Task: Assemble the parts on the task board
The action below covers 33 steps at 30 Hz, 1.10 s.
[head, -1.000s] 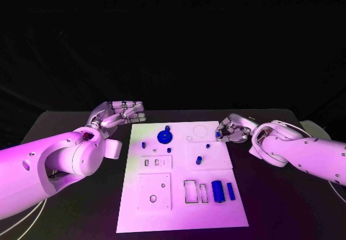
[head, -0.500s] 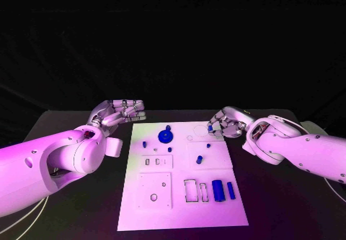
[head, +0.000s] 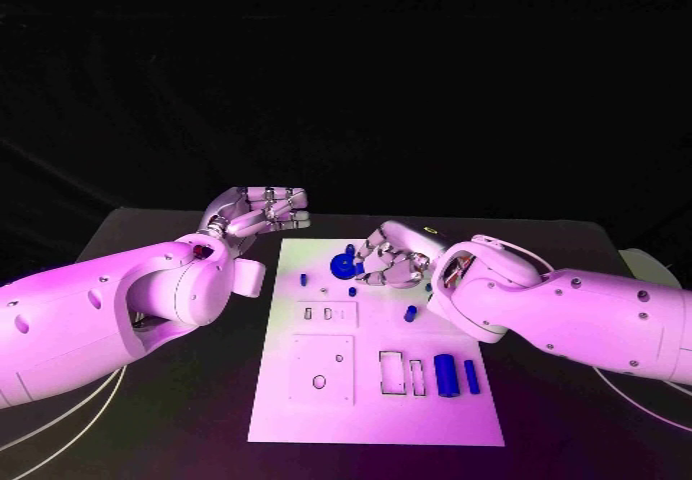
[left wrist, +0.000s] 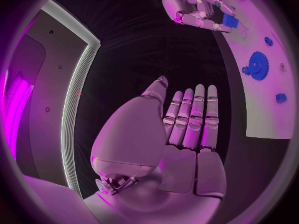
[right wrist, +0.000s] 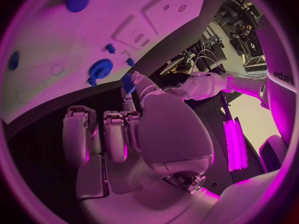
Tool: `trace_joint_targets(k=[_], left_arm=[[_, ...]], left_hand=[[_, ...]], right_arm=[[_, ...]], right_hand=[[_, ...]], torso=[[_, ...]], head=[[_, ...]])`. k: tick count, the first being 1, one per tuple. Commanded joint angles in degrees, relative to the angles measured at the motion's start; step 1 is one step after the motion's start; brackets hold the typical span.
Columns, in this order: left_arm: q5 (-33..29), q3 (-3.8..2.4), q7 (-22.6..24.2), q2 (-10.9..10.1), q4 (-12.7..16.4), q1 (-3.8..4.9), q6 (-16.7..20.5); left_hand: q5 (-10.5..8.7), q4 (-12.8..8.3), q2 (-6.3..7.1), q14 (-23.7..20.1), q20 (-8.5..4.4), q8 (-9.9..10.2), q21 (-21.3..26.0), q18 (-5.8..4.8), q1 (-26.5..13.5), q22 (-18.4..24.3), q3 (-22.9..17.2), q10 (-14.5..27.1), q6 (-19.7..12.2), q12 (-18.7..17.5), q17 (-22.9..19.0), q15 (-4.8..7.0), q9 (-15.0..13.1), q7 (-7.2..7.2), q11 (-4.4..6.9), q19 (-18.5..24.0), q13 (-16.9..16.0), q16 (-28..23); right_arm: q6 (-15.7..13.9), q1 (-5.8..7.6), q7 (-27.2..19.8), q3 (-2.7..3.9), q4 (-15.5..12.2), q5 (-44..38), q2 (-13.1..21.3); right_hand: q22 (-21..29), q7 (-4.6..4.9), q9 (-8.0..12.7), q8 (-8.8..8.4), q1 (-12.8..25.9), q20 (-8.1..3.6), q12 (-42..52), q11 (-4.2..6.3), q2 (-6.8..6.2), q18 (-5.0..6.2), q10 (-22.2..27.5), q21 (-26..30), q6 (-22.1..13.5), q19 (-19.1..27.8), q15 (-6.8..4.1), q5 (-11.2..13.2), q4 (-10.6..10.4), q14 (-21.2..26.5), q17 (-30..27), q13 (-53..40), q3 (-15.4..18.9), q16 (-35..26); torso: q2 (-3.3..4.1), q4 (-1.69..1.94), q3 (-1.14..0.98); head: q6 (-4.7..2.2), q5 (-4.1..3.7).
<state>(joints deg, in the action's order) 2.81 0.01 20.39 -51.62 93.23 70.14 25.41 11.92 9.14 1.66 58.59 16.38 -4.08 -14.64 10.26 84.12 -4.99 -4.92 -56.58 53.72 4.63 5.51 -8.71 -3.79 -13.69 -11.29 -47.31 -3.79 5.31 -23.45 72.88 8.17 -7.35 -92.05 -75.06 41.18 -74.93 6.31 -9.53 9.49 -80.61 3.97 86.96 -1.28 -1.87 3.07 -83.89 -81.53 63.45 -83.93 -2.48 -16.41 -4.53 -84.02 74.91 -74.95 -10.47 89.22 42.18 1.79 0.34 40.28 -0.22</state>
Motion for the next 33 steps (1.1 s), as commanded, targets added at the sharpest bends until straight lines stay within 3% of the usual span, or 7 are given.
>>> trace_joint_targets(k=[1, 8, 13, 18, 33], left_arm=[[-0.3, -0.01, -0.1, 0.3, -0.2, 0.05, -1.2], [-0.3, 0.02, -0.2, 0.4, -0.4, 0.04, -1.0], [-0.3, 0.03, -0.2, 0.4, -0.5, 0.04, -0.9], [-0.3, 0.03, -0.2, 0.4, -0.5, 0.04, -0.9], [-0.3, 0.03, -0.2, 0.0, -0.5, 0.04, -0.8]], left_hand=[[-0.32, -0.3, 0.06, 0.2, -0.01, 0.3, 0.4, 0.16, 0.3, 0.1, 0.1, 0.2, -0.2, -0.4, 0.1, -0.15, 0.0, -0.47, 0.07, 0.6, 0.0, -0.4], [-0.32, -0.3, 0.06, 0.3, -0.01, 0.2, 0.4, 0.16, 0.3, 0.1, 0.1, 0.1, -0.2, -0.3, 0.1, -0.14, 0.0, -0.46, 0.08, 0.6, 0.0, -0.4], [-0.32, -0.3, 0.06, 0.3, -0.01, 0.2, 0.4, 0.17, 0.3, 0.1, 0.1, 0.1, -0.1, -0.3, 0.1, -0.14, 0.0, -0.45, 0.08, 0.6, 0.0, -0.4], [-0.32, -0.3, 0.06, 0.3, -0.01, 0.2, 0.4, 0.17, 0.3, 0.1, 0.1, 0.1, -0.1, -0.3, 0.1, -0.14, 0.0, -0.45, 0.08, 0.6, 0.0, -0.4], [-0.32, -0.3, 0.08, 0.3, -0.02, 0.2, 0.3, 0.17, 0.2, 0.1, 0.1, 0.1, -0.1, -0.3, 0.1, -0.13, 0.0, -0.44, 0.09, 0.5, 0.0, -0.4]], right_arm=[[2.2, -0.68, 3.5, -0.26, 0.5, -5.3, -1.6], [3.3, -2.55, 5.3, -0.71, 2.2, -8.0, -5.2], [3.4, -3.70, 5.9, -0.81, 2.9, -9.0, -6.5], [3.4, -4.68, 6.4, -0.85, 3.3, -9.8, -7.3], [4.1, -6.26, 7.5, -0.86, 3.5, -11.1, -7.6]], right_hand=[[-6.8, -0.94, -1.3, 0.23, 0.2, -0.39, 0.0, 0.30, 0.46, -0.57, -3.2, 0.2, 0.7, -0.1, -0.25, -0.5, -0.1, -5.6, 13.6, -11.7, -0.3, 0.2], [-6.7, -0.93, -1.3, 0.30, 0.7, -0.39, -0.1, 0.29, 0.51, -0.51, -3.1, 0.4, 0.6, 0.0, -0.24, -0.6, -0.3, -5.6, 13.5, -11.5, -0.4, 0.2], [-6.6, -0.90, -1.4, 0.29, 1.1, -0.38, -0.2, 0.26, 0.41, -0.49, -3.1, 0.5, 0.4, 0.0, -0.22, -0.4, -0.4, -5.6, 13.5, -11.5, -0.3, 0.2], [-6.6, -0.90, -1.4, 0.31, 1.3, -0.38, -0.2, 0.25, 0.32, -0.49, -3.1, 0.5, 0.4, 0.0, -0.22, -0.4, -0.5, -5.6, 13.5, -11.5, -0.3, 0.2], [-6.5, -0.77, -1.4, 0.25, 2.3, -0.34, -0.3, 0.16, -0.13, -0.47, -3.0, 0.7, 0.0, 0.0, -0.15, -0.1, -0.8, -5.6, 13.4, -11.4, -0.2, 0.1]], torso=[[-0.14, 0.37, 0.06], [-0.05, 0.29, 0.00], [-0.06, 0.15, -0.03], [-0.06, 0.23, -0.03], [-0.04, 0.31, 0.01]], head=[[0.45, 0.44], [0.69, 0.80], [0.87, 1.24], [1.18, 1.45], [1.50, 1.13]])
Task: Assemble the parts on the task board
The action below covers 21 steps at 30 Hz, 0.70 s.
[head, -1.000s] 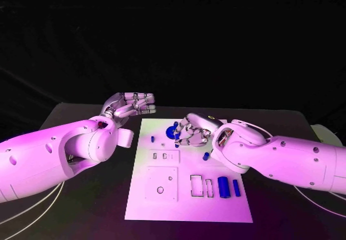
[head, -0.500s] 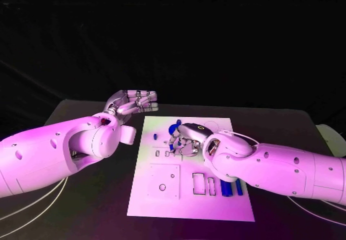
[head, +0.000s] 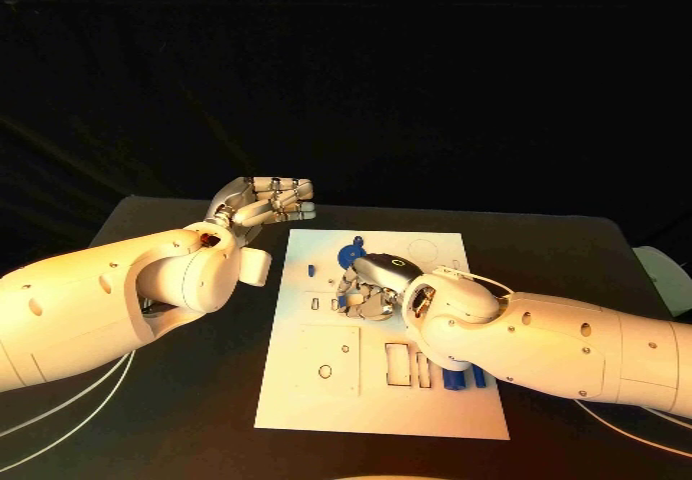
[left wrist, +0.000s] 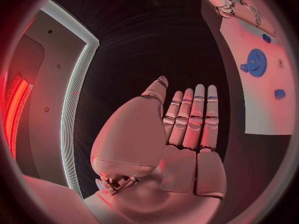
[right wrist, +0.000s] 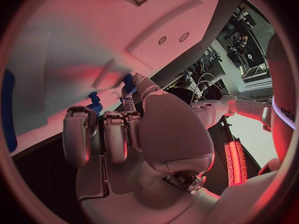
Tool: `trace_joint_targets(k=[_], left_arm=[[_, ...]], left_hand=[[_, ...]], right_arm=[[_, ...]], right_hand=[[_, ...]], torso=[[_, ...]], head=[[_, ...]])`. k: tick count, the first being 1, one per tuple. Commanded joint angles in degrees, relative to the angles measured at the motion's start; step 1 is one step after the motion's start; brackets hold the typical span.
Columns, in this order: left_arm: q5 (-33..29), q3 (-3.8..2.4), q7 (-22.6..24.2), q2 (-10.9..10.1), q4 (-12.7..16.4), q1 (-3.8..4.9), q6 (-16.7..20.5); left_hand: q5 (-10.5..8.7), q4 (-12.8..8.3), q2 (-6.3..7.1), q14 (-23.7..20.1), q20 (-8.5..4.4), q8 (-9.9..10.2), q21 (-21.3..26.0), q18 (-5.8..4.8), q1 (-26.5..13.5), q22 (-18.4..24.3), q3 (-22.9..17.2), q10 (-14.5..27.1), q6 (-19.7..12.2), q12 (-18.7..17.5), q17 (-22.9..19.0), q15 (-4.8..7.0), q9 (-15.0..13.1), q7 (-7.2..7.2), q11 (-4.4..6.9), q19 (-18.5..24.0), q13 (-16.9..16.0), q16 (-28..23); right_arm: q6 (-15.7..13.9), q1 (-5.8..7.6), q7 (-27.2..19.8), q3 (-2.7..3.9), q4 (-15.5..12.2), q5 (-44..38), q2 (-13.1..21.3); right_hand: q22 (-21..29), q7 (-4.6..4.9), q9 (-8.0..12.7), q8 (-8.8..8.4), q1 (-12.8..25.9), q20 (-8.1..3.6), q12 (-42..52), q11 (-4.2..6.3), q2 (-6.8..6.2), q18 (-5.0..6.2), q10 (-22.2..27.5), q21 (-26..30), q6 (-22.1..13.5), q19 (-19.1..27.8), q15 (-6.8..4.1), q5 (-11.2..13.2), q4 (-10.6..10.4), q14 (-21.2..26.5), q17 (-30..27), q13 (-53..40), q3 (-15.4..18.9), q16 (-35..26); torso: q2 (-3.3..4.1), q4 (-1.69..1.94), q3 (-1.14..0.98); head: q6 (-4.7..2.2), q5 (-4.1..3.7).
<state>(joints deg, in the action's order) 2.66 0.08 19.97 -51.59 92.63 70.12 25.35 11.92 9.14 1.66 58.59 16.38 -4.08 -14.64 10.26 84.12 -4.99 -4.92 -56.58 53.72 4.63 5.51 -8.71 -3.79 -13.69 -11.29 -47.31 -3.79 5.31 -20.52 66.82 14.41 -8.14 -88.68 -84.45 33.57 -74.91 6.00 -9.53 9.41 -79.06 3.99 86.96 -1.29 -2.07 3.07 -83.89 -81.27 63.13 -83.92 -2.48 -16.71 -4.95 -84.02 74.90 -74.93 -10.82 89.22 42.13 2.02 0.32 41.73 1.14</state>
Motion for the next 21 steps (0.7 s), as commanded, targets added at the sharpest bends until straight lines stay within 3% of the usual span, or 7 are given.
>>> trace_joint_targets(k=[1, 21], left_arm=[[-0.1, -0.03, 0.2, 0.0, 0.1, 0.05, -0.8], [-0.1, -0.03, 0.2, -0.6, 0.4, 0.06, -0.9]], left_hand=[[-0.32, -0.3, 0.07, 0.3, -0.02, 0.2, 0.3, 0.17, 0.2, 0.1, 0.1, 0.1, -0.1, -0.3, 0.1, -0.13, 0.0, -0.45, 0.09, 0.5, 0.0, -0.4], [-0.32, -0.2, 0.09, 0.4, -0.02, 0.2, 0.3, 0.18, 0.2, 0.1, 0.1, 0.1, -0.1, -0.3, 0.1, -0.12, 0.0, -0.45, 0.09, 0.5, 0.0, -0.4]], right_arm=[[1.2, -0.22, 1.4, -0.07, 0.1, -1.7, 0.1], [3.0, -0.33, 4.0, -0.07, 0.3, -4.0, 0.2]], right_hand=[[-6.6, -0.46, -1.4, 0.33, 0.9, -0.35, -0.3, 0.15, 0.03, -0.47, -3.0, 0.4, 0.3, 0.0, -0.15, 0.2, -0.4, -5.6, 13.4, -11.4, 0.2, 0.1], [-6.3, -0.10, -1.3, 0.06, 2.8, -0.18, -0.7, -0.14, -1.47, -0.36, -2.6, 0.9, -0.5, 0.3, 0.08, 0.5, -1.0, -5.5, 13.2, -10.9, 0.9, 0.0]], torso=[[0.02, 0.09, 0.04], [0.01, 0.04, 0.01]], head=[[-0.01, -0.34], [-0.03, -0.44]])
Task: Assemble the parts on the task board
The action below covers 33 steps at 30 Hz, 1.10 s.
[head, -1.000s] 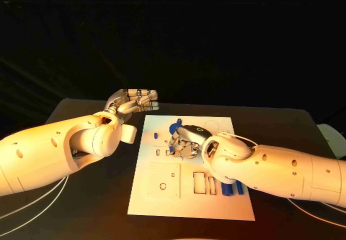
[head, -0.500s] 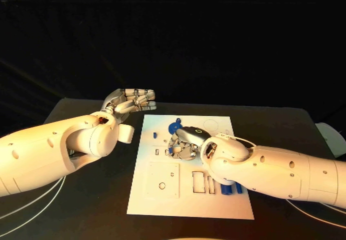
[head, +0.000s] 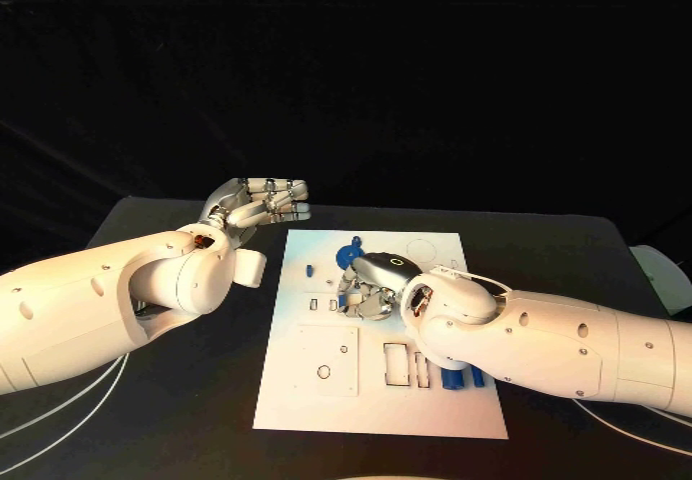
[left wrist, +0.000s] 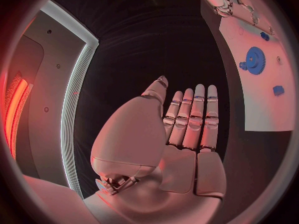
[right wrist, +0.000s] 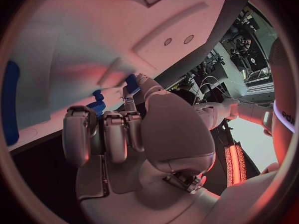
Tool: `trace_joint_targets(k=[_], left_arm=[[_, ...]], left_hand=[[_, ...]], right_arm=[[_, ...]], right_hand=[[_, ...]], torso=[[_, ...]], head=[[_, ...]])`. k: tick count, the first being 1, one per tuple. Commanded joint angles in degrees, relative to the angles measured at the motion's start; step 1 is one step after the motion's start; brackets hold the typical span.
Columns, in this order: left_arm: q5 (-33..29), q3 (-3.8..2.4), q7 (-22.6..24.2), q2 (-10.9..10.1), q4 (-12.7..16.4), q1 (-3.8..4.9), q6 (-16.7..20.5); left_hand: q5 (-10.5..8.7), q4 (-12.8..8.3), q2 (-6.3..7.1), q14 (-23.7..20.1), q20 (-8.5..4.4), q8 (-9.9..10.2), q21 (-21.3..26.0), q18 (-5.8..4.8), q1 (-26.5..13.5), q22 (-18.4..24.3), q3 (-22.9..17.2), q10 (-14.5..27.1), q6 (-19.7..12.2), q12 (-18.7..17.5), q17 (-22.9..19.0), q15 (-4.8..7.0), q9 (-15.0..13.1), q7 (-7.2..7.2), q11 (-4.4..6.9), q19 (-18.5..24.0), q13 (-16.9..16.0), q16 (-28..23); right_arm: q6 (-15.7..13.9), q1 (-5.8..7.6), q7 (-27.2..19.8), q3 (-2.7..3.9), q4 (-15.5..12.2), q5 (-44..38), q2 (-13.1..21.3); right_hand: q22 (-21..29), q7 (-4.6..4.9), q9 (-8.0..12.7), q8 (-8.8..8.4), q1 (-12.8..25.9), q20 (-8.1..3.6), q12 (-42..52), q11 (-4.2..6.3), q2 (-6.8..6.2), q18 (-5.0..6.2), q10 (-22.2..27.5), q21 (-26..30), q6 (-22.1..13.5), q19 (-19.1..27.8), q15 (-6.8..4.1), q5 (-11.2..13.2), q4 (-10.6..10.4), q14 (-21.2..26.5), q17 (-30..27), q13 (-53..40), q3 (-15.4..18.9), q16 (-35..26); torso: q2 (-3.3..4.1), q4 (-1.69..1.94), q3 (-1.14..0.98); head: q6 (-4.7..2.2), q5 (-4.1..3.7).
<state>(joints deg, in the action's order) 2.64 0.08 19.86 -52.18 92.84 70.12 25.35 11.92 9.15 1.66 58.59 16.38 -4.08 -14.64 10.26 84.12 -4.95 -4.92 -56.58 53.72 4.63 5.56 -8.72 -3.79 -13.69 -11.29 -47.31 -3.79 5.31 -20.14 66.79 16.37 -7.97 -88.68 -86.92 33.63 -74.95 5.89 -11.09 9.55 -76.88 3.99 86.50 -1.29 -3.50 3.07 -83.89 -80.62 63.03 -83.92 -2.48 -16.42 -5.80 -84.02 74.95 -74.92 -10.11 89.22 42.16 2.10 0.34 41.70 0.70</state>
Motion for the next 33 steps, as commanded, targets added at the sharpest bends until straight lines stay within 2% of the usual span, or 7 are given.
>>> trace_joint_targets(k=[1, 12, 22, 29, 30, 32, 33], left_arm=[[-0.1, -0.04, 0.3, 0.0, 0.2, 0.06, -1.0], [-0.1, -0.04, 0.2, 0.0, 0.1, 0.06, -1.3], [-0.1, -0.03, 0.1, 0.0, 0.1, 0.05, -1.6], [-0.1, -0.03, 0.1, 0.0, 0.1, 0.05, -1.6], [-0.1, -0.03, 0.0, 0.0, 0.1, 0.05, -1.6], [-0.1, -0.03, 0.0, 0.0, 0.1, 0.05, -1.7], [-0.1, -0.03, -0.1, 0.0, 0.1, 0.05, -1.7]], left_hand=[[-0.32, -0.2, 0.09, 0.4, -0.02, 0.2, 0.3, 0.17, 0.2, 0.1, 0.1, 0.1, -0.1, -0.3, 0.0, -0.12, 0.0, -0.45, 0.09, 0.5, 0.0, -0.4], [-0.32, -0.2, 0.09, 0.4, -0.02, 0.2, 0.3, 0.17, 0.2, 0.1, 0.1, 0.1, -0.1, -0.4, 0.1, -0.12, 0.0, -0.45, 0.09, 0.5, 0.0, -0.4], [-0.32, -0.2, 0.10, 0.4, -0.02, 0.3, 0.3, 0.17, 0.1, 0.1, 0.2, 0.1, -0.2, -0.4, 0.1, -0.12, 0.0, -0.45, 0.09, 0.5, 0.0, -0.4], [-0.32, -0.2, 0.10, 0.4, -0.02, 0.3, 0.3, 0.17, 0.1, 0.1, 0.2, 0.1, -0.2, -0.4, 0.1, -0.12, 0.0, -0.45, 0.09, 0.5, 0.0, -0.4], [-0.32, -0.2, 0.10, 0.4, -0.02, 0.3, 0.3, 0.17, 0.1, 0.1, 0.2, 0.1, -0.2, -0.4, 0.1, -0.12, 0.0, -0.45, 0.09, 0.5, 0.0, -0.4], [-0.32, -0.2, 0.11, 0.4, -0.02, 0.3, 0.3, 0.17, 0.0, 0.1, 0.2, 0.2, -0.2, -0.4, 0.1, -0.13, 0.0, -0.48, 0.07, 0.5, 0.0, -0.4], [-0.32, -0.2, 0.11, 0.4, -0.02, 0.3, 0.3, 0.17, 0.0, 0.1, 0.2, 0.2, -0.2, -0.4, 0.1, -0.13, 0.0, -0.48, 0.07, 0.5, 0.0, -0.4]], right_arm=[[2.7, -0.31, 2.1, -0.24, 0.3, -1.7, 0.1], [2.2, -0.39, 1.7, -0.24, 0.3, -1.4, -0.1], [2.0, -0.41, 1.7, -0.24, 0.5, -1.3, -0.2], [1.1, -0.43, 1.5, -0.24, 0.5, -1.3, -0.2], [1.0, -0.43, 1.5, -0.24, 0.5, -1.3, -0.2], [0.5, -0.43, 1.4, -0.24, 0.5, -1.3, -0.2], [0.1, -0.44, 1.3, -0.24, 0.4, -1.3, -0.2]], right_hand=[[-6.2, 0.06, 0.2, -0.15, 0.7, -0.16, -0.4, -0.18, -0.09, -0.36, -2.5, 0.3, -0.6, 0.3, 0.10, 0.2, -0.2, -5.5, 13.1, -10.9, 0.2, 0.0], [-6.1, 1.15, 0.9, -1.60, 2.3, 0.38, -0.9, -1.11, -1.82, -0.32, -1.9, 0.6, -2.9, 0.4, 0.84, 0.1, -0.7, -5.5, 13.1, -10.3, 1.0, 0.0], [-5.9, 1.36, 1.0, -1.85, 2.7, 0.57, -1.1, -1.32, -2.16, -0.26, -1.7, 0.9, -3.2, 0.6, 1.04, 0.0, -0.9, -5.5, 13.0, -10.1, 1.2, 0.0], [-5.7, 2.08, 1.5, -2.98, 3.6, 1.07, -2.2, -1.98, -3.15, -0.17, -0.6, 1.3, -5.0, 0.8, 1.61, 0.3, -1.2, -5.6, 13.4, -9.0, 2.1, 0.1], [-5.6, 2.25, 1.6, -3.30, 4.0, 1.20, -2.4, -2.14, -3.48, -0.16, -0.4, 1.3, -5.5, 0.8, 1.75, 0.8, -1.4, -5.6, 13.4, -8.8, 2.6, 0.1], [-5.6, 2.67, 2.1, -4.04, 5.5, 1.60, -2.7, -2.59, -4.23, -0.14, 0.1, 1.4, -6.8, 0.8, 2.24, 4.8, -2.5, -5.7, 13.7, -8.4, 4.7, 0.2], [-5.7, 2.86, 2.2, -4.35, 6.3, 1.78, -2.9, -2.77, -4.73, -0.16, 0.3, 1.4, -7.3, 0.8, 2.33, 5.9, -3.2, -5.7, 13.9, -8.2, 6.0, 0.3]], torso=[[-0.02, -0.03, -0.01], [-0.02, 0.03, -0.05], [0.01, -0.03, -0.02], [0.02, -0.04, -0.03], [0.03, -0.02, -0.04], [0.04, -0.01, -0.04], [0.05, -0.02, -0.05]], head=[[-0.01, 0.00], [-0.28, 0.04], [-0.29, -0.04], [-0.41, -0.13], [-0.43, -0.16], [-0.46, -0.18], [-0.48, -0.18]])
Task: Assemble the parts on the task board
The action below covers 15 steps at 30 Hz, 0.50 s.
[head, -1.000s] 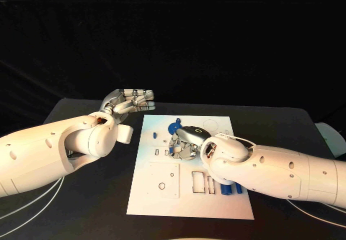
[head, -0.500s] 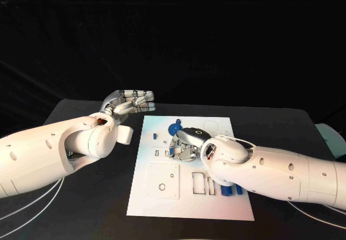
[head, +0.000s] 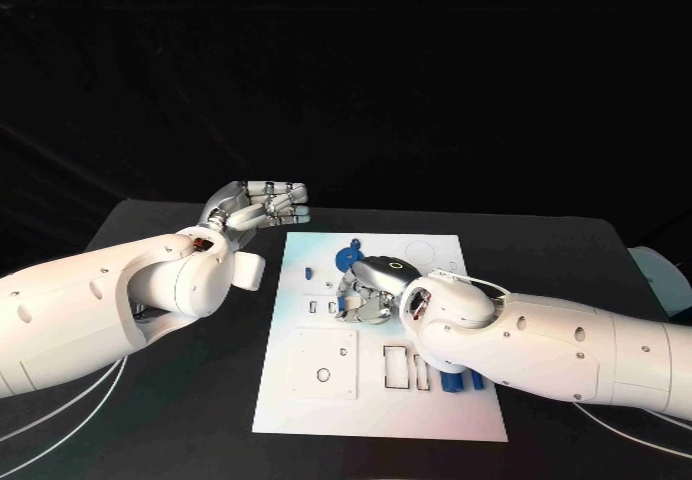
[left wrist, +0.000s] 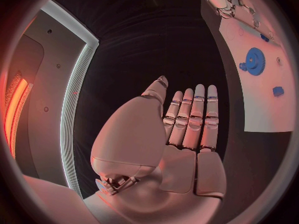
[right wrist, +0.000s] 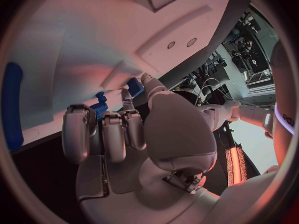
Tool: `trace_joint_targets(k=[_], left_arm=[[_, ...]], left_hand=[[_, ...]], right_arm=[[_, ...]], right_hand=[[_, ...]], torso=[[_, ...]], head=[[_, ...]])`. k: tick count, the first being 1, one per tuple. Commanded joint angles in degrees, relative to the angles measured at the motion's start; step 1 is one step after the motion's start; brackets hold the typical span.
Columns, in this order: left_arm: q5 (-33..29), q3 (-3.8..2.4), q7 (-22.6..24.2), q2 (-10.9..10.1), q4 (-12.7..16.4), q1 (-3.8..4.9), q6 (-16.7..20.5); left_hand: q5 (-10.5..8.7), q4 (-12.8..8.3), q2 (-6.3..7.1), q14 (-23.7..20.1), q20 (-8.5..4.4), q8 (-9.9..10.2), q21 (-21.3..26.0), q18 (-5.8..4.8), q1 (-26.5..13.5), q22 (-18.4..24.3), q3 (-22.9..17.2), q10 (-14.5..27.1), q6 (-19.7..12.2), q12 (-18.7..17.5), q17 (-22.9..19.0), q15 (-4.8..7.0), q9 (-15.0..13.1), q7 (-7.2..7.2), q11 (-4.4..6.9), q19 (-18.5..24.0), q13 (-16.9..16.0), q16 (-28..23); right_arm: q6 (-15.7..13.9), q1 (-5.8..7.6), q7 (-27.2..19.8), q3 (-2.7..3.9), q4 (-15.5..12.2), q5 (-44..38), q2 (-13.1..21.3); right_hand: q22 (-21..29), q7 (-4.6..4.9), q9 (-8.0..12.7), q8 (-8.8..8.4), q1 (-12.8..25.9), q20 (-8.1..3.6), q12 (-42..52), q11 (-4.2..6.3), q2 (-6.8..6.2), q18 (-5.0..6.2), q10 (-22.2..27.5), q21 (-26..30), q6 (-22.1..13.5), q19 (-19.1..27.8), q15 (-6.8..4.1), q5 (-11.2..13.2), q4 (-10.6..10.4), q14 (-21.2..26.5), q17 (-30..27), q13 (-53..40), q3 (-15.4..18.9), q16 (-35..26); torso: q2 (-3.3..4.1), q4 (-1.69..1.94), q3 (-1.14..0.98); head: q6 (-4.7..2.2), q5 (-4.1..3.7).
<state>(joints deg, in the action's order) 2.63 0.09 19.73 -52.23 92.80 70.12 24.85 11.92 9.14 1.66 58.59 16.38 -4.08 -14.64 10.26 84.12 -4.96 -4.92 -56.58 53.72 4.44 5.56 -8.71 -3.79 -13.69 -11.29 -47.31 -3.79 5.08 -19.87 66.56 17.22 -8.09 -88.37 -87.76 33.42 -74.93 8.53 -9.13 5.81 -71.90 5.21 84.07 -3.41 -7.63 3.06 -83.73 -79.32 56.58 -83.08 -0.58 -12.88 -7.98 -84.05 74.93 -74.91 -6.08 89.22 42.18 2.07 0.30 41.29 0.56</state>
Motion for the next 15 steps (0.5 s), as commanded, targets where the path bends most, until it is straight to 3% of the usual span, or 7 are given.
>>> trace_joint_targets(k=[1, 8, 13, 15], left_arm=[[-0.1, -0.03, 0.0, 0.1, 0.1, 0.05, -1.2], [0.3, -0.03, -0.5, 0.1, -0.1, 0.05, -1.9], [2.1, 0.01, -2.1, 0.2, -0.4, 0.05, -2.7], [3.4, 0.03, -3.3, 0.2, -0.6, 0.05, -3.3]], left_hand=[[-0.32, -0.2, 0.12, 0.4, -0.01, 0.3, 0.3, 0.18, 0.0, 0.1, 0.2, 0.2, -0.2, -0.2, 0.1, -0.13, 0.0, -0.48, 0.06, 0.5, 0.0, -0.2], [-0.31, -0.1, -0.01, 0.8, -0.03, 0.0, 0.3, 0.19, -0.2, 0.1, 0.2, -0.3, 0.4, -0.1, 0.2, 0.05, -0.1, 0.05, 0.39, 0.5, -0.1, -0.2], [-0.31, 0.4, -0.15, 3.6, -0.42, -0.6, -0.7, 0.35, -1.0, -0.1, 0.5, -2.6, 2.6, 0.6, 0.8, 1.22, -0.2, 1.37, 1.57, -1.0, -0.2, 0.7], [-0.32, 0.8, 0.01, 6.2, -1.07, -0.6, -1.8, 0.40, -1.5, -0.5, 0.8, -3.8, 3.6, 0.7, 1.3, 2.00, -0.1, 1.72, 2.05, -2.8, -0.2, 1.6]], right_arm=[[-0.7, -0.21, 0.3, -0.12, 0.1, -0.4, 0.0], [-5.5, -0.26, -1.7, -0.09, -0.8, 0.0, 0.8], [-10.7, -0.01, -5.1, 0.19, -3.4, 1.6, 3.1], [-14.1, 0.36, -8.4, 0.51, -4.9, 4.3, 4.6]], right_hand=[[-5.7, 0.34, 0.4, -0.78, 1.5, 0.68, -0.6, -0.78, -0.72, -0.16, 0.3, 0.1, -1.2, -0.1, 0.55, 2.7, -1.5, -5.7, 13.9, -8.1, 2.9, 0.3], [-5.8, 1.36, 1.4, -1.59, -2.1, 1.67, -0.7, -1.71, -1.59, -0.13, 0.7, 0.5, -3.5, 0.0, 1.27, 1.0, -8.3, -5.8, 14.6, -7.7, 11.6, 0.6], [-5.7, 1.35, 1.5, -1.43, -2.4, 1.62, -0.8, -1.73, -2.26, -0.05, 0.9, 0.7, -3.5, 0.1, 1.46, 0.6, -8.8, -5.8, 14.7, -7.6, 13.2, 0.6], [-5.3, 1.30, 1.5, -1.29, -2.9, 1.62, -1.1, -1.71, -1.53, 0.10, 1.2, 1.2, -3.3, 0.4, 1.44, 0.3, -8.7, -5.7, 14.2, -7.2, 13.1, 0.4]], torso=[[0.03, 0.02, -0.02], [-0.01, 0.01, -0.05], [-0.07, -0.02, -0.03], [-0.12, -0.06, -0.05]], head=[[-0.07, -0.05], [-0.17, -0.06], [-0.27, -0.22], [-0.36, -0.16]])
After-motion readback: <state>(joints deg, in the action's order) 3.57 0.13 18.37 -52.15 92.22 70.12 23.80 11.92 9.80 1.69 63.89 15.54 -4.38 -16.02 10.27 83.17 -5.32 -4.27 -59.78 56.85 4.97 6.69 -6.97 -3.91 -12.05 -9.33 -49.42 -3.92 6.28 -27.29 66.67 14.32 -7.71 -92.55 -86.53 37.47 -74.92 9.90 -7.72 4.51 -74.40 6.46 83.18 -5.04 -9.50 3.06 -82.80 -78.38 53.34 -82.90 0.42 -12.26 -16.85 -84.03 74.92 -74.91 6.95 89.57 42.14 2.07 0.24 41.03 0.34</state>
